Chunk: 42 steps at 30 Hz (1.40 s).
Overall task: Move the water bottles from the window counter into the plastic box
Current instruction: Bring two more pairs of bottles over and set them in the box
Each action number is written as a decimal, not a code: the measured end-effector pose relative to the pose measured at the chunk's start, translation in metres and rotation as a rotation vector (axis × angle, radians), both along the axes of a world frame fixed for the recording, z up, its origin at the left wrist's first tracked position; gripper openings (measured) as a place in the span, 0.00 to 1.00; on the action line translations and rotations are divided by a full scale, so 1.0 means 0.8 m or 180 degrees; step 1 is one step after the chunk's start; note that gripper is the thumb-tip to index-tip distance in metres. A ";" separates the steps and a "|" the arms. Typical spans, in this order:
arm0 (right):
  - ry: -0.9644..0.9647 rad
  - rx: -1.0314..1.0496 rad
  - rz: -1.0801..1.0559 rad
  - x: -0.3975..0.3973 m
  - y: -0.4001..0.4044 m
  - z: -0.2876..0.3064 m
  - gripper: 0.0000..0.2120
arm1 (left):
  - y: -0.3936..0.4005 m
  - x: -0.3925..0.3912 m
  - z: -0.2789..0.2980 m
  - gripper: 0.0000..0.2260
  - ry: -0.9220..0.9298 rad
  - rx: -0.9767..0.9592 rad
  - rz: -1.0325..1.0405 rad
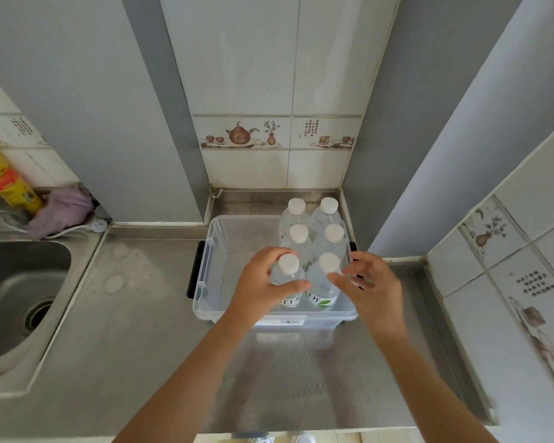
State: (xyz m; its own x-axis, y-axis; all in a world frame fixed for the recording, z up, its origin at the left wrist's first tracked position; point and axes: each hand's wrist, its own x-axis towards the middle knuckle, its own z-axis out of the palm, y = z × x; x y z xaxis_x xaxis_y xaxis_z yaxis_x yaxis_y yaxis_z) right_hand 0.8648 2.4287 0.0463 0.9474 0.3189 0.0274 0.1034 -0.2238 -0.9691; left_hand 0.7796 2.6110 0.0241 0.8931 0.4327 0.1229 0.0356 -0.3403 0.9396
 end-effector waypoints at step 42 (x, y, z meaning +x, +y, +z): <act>-0.0029 -0.0507 0.0845 0.009 -0.024 -0.030 0.31 | -0.010 -0.023 -0.017 0.36 0.0791 0.0248 -0.0071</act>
